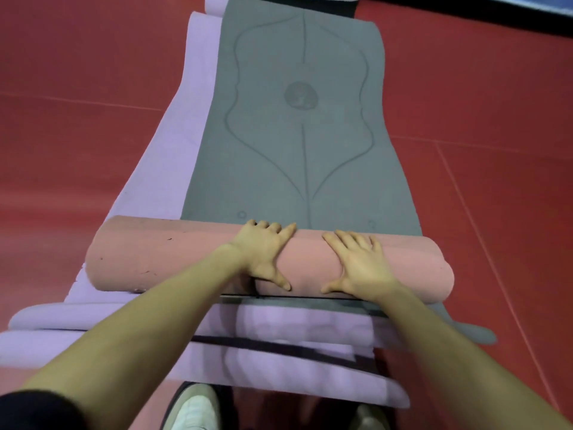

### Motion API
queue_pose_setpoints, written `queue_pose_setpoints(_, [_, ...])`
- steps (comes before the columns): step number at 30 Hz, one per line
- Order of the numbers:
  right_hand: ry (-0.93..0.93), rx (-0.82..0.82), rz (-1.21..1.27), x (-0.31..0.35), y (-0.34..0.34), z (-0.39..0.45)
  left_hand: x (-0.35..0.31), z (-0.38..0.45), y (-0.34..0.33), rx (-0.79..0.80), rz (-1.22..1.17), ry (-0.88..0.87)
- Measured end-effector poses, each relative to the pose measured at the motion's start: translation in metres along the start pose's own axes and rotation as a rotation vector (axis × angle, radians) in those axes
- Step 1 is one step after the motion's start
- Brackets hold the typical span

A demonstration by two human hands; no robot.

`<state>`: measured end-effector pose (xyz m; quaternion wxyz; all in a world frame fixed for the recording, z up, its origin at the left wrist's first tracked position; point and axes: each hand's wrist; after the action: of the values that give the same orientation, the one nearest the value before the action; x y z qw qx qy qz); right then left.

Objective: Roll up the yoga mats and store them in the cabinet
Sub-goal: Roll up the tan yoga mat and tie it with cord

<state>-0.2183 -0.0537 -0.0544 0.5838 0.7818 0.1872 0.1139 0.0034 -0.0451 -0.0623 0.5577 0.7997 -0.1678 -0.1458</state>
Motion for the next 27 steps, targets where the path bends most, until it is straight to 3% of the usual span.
queue_pose_setpoints(5, [0.007, -0.105, -0.045, 0.008, 0.001, -0.01, -0.002, -0.013, -0.002, -0.102, 0.006, -0.004])
queue_pose_setpoints(14, [0.101, -0.512, -0.088, 0.043, 0.056, -0.023, 0.011, -0.084, 0.036, -0.468, 0.108, 0.137])
queue_pose_setpoints(19, [0.213, -0.57, -0.111, 0.092, 0.099, -0.026, 0.032, -0.146, 0.051, -0.611, 0.111, 0.27])
queue_pose_setpoints(27, [0.487, -0.605, -0.206, 0.203, 0.139, 0.005, 0.082, -0.241, 0.026, -0.678, 0.072, 0.556])
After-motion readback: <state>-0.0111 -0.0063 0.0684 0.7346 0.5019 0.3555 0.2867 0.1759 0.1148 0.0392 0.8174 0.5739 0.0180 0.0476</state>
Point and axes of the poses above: each hand's wrist, its own z-axis towards the middle knuckle, its own y-axis out of the back of the hand, x = y × z, and after that the axes turned 3 degrees about -y, right-handed
